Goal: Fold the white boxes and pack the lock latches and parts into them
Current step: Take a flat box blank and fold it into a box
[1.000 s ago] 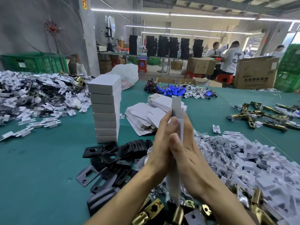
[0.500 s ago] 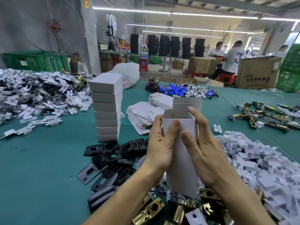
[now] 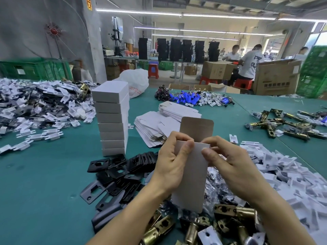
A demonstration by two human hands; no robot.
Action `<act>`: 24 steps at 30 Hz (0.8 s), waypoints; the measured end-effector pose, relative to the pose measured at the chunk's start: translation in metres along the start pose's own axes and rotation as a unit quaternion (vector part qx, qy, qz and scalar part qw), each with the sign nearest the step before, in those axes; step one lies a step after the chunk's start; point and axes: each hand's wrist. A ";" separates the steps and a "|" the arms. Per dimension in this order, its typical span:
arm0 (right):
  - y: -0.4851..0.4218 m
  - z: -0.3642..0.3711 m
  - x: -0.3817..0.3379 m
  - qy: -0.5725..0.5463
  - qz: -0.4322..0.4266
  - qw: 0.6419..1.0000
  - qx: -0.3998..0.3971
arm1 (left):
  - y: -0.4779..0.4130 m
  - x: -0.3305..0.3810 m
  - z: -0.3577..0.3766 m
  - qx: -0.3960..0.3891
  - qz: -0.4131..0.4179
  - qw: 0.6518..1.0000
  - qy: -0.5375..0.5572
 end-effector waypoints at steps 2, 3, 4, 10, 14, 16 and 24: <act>0.000 -0.005 0.003 -0.002 0.021 1.000 -0.015 | 0.000 0.000 -0.003 -0.038 -0.023 0.999 0.001; 0.000 -0.008 0.004 0.000 0.024 1.000 -0.018 | 0.000 0.000 -0.005 -0.056 -0.034 0.998 0.001; 0.000 -0.011 0.004 0.003 0.023 1.000 -0.018 | -0.001 0.001 -0.007 -0.071 -0.043 0.997 -0.002; 0.001 -0.016 -0.009 -0.172 0.028 0.985 0.000 | -0.004 0.006 -0.017 -0.090 -0.022 0.996 -0.005; -0.001 -0.013 -0.017 -0.239 0.026 0.969 0.053 | -0.003 0.010 -0.012 -0.089 0.018 0.996 -0.005; -0.001 -0.011 -0.018 -0.239 0.039 0.969 0.057 | -0.002 0.010 -0.009 -0.079 0.033 0.996 0.008; 0.002 -0.020 -0.017 -0.237 0.063 0.969 0.038 | 0.001 0.013 -0.005 -0.063 0.029 0.996 0.051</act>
Point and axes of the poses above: each hand's wrist, its own y-axis away from the middle knuckle, its own z-axis out of the palm, x = y × z, and after that the axes turned 1 degree about z, right-handed
